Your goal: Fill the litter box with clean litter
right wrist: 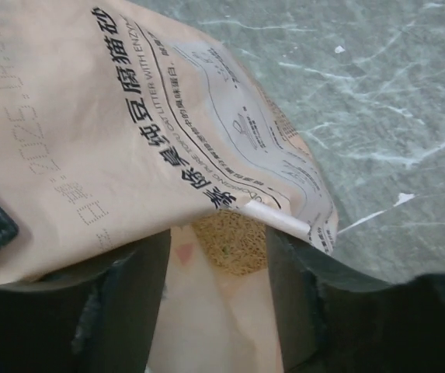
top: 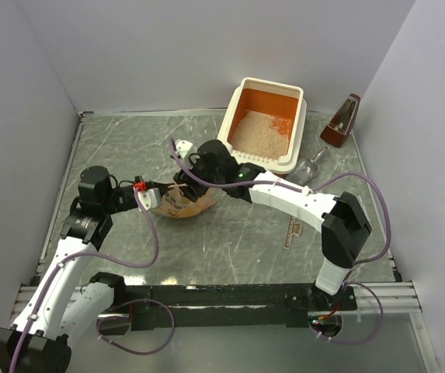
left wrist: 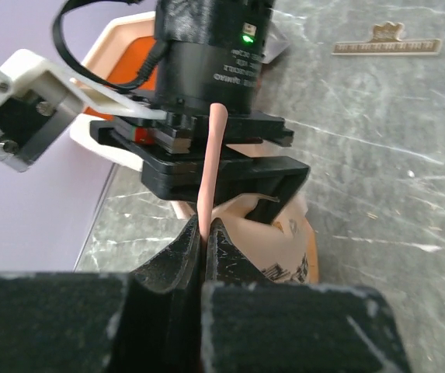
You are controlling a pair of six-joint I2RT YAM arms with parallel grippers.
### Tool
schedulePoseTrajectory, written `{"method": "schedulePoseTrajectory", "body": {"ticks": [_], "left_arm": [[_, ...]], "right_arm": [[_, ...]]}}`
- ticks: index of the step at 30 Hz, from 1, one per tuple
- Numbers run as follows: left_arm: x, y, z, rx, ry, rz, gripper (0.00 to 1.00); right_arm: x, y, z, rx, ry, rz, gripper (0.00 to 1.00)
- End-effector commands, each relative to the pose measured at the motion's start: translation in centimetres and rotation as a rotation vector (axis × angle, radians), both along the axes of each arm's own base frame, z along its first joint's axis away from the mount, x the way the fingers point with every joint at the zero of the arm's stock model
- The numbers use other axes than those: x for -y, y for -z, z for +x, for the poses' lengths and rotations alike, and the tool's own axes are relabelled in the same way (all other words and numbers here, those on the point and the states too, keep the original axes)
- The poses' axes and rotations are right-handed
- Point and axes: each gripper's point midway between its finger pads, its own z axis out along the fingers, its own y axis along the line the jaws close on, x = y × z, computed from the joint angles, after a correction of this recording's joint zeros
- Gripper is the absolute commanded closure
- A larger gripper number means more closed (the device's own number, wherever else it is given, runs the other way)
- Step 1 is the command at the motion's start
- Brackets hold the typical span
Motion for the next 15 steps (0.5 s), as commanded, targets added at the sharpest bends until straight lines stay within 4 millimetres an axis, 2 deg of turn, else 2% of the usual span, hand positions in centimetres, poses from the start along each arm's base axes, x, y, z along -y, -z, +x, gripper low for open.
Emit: {"method": "schedulePoseTrajectory", "body": {"ticks": [1, 2, 4, 8, 11, 15], "left_arm": [[0.0, -4.1, 0.8, 0.148, -0.044, -0.097, 0.99], [-0.1, -4.6, 1.4, 0.175, -0.062, -0.109, 0.99], [-0.2, -4.2, 2.0, 0.161, -0.09, -0.122, 0.99], [-0.3, -3.8, 3.1, 0.144, -0.118, -0.131, 0.99], [-0.6, -3.9, 3.8, 0.154, -0.15, -0.139, 0.99], [-1.2, -4.4, 4.9, 0.167, -0.208, -0.158, 0.99]], "right_arm": [[0.6, 0.2, 2.7, 0.047, 0.036, -0.043, 0.36], [0.7, 0.7, 2.9, 0.033, 0.037, -0.052, 0.36], [0.9, 1.4, 3.3, 0.014, 0.042, -0.064, 0.35], [1.1, 1.6, 3.4, 0.007, 0.046, -0.054, 0.34], [1.4, 1.1, 3.4, 0.01, 0.058, -0.044, 0.34], [1.7, -1.4, 3.2, 0.032, 0.064, 0.001, 0.34]]}}
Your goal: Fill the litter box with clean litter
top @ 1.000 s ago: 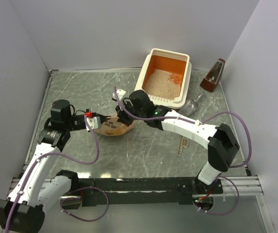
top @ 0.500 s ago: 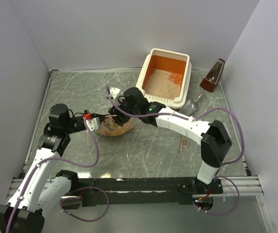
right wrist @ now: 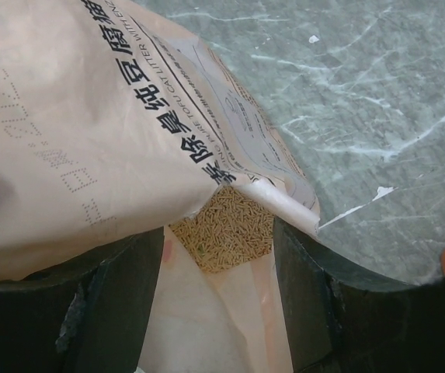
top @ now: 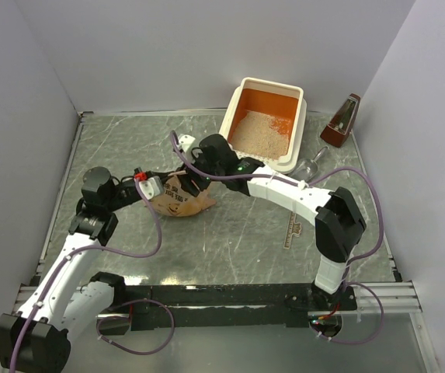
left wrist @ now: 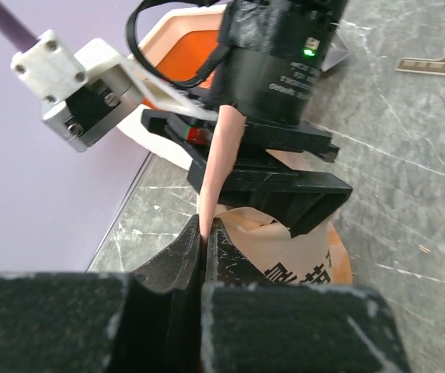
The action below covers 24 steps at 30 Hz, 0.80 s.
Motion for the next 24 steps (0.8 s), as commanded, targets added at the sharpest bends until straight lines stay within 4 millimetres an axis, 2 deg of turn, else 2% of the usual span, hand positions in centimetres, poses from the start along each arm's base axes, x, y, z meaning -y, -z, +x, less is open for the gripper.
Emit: {"method": "schedulePoseTrajectory", "body": {"ticks": [1, 5, 7, 9, 11, 12, 14, 15, 18, 19, 20, 21, 22, 23, 24], "left_arm": [[-0.8, -3.9, 1.5, 0.137, -0.081, -0.062, 0.99], [-0.6, -3.6, 1.4, 0.12, -0.07, -0.062, 0.94], [-0.5, -3.5, 1.2, 0.116, -0.055, -0.06, 0.94], [-0.4, -3.6, 1.0, 0.111, -0.05, -0.064, 0.89], [-0.3, -3.6, 0.8, 0.111, -0.04, -0.062, 0.85], [-0.2, -3.5, 0.7, 0.098, -0.035, -0.06, 0.85], [0.0, -3.4, 0.5, 0.079, -0.019, -0.059, 0.77], [0.0, -3.5, 0.4, 0.066, -0.016, -0.055, 0.76], [-0.1, -3.7, -0.1, 0.063, -0.01, -0.041, 0.71], [-0.1, -3.8, -0.2, 0.062, -0.01, -0.04, 0.69], [-0.2, -3.9, -0.4, 0.066, -0.013, -0.038, 0.67], [-0.3, -4.1, -0.5, 0.071, -0.014, -0.037, 0.65], [-0.3, -4.3, -0.8, 0.073, -0.016, -0.042, 0.63], [-0.3, -4.5, -1.0, 0.077, -0.01, -0.042, 0.61], [-0.2, -4.7, -1.2, 0.083, -0.005, -0.042, 0.6]], "right_arm": [[1.1, -2.8, 0.8, 0.046, 0.037, 0.03, 0.34], [2.5, -5.7, 0.9, 0.061, 0.09, 0.064, 0.33], [3.7, -7.7, 0.7, 0.078, 0.131, 0.112, 0.33], [5.4, -10.1, 0.5, 0.107, 0.177, 0.16, 0.32], [7.2, -11.4, 1.0, 0.133, 0.28, 0.174, 0.14], [8.4, -13.1, 0.9, 0.163, 0.32, 0.195, 0.07], [9.9, -14.1, 0.8, 0.178, 0.365, 0.2, 0.06], [11.3, -15.3, 0.8, 0.199, 0.411, 0.215, 0.06], [15.8, -16.7, 2.0, 0.207, 0.606, 0.237, 0.05], [18.2, -16.8, 3.1, 0.194, 0.715, 0.258, 0.04], [19.7, -16.1, 3.5, 0.181, 0.771, 0.256, 0.04], [21.5, -16.4, 3.6, 0.184, 0.84, 0.273, 0.04], [24.1, -16.0, 4.6, 0.162, 0.948, 0.302, 0.04], [25.4, -14.8, 4.9, 0.146, 1.001, 0.297, 0.04], [27.3, -14.7, 5.0, 0.155, 1.074, 0.309, 0.04]]}}
